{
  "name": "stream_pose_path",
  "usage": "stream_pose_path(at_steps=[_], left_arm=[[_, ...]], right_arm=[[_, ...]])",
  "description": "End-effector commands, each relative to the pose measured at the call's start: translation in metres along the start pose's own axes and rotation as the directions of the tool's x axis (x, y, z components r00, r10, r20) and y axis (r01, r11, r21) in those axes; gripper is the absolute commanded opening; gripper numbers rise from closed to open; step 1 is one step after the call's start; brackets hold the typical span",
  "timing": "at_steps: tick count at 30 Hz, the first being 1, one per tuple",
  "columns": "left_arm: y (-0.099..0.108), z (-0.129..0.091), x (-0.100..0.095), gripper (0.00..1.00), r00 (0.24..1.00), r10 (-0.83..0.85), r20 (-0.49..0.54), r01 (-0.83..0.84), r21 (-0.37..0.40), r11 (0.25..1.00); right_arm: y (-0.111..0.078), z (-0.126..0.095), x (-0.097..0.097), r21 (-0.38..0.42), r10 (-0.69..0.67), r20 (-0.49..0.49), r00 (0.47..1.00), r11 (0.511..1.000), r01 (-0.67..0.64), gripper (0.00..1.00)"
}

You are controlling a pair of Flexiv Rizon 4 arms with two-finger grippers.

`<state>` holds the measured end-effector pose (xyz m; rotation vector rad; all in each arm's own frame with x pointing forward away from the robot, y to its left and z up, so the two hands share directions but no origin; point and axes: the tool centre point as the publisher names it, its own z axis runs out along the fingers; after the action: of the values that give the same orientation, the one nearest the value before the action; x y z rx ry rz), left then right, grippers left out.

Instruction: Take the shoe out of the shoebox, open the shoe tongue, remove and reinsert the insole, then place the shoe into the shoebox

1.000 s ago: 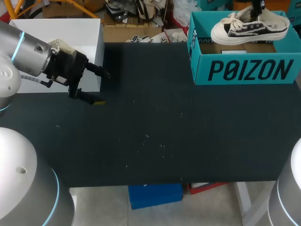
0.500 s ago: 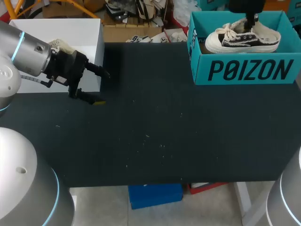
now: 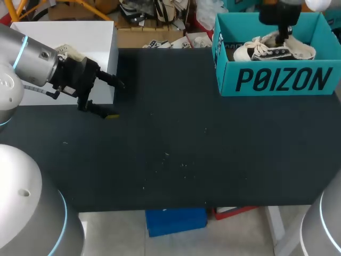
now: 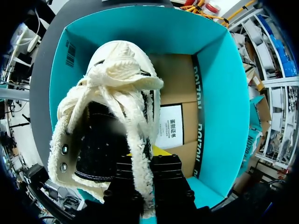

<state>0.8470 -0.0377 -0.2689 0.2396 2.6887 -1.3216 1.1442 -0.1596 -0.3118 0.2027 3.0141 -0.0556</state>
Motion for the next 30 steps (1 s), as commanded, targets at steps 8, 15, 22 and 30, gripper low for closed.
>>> stream_pose_path(at_steps=[8,15,22,30], left_arm=[[0.0,0.001,0.001,1.0,1.0,0.001,0.003,-0.001,-0.002,1.0],[0.0,0.001,0.001,1.0,1.0,0.001,0.003,-0.001,-0.002,1.0],[0.0,0.001,0.001,1.0,1.0,0.001,0.003,-0.001,-0.002,1.0],[0.0,0.001,0.001,1.0,1.0,0.001,0.003,-0.001,-0.002,1.0]], right_arm=[[-0.001,0.026,-0.01,-0.022,-0.012,-0.044,0.999,1.0,0.011,0.0],[0.003,0.04,-0.011,-0.033,-0.019,-0.061,0.998,0.999,0.017,0.0],[0.001,0.048,-0.009,-0.034,-0.023,-0.075,0.997,0.999,0.02,0.0],[0.0,0.061,-0.005,-0.035,-0.035,-0.103,0.994,0.999,0.031,0.0]])
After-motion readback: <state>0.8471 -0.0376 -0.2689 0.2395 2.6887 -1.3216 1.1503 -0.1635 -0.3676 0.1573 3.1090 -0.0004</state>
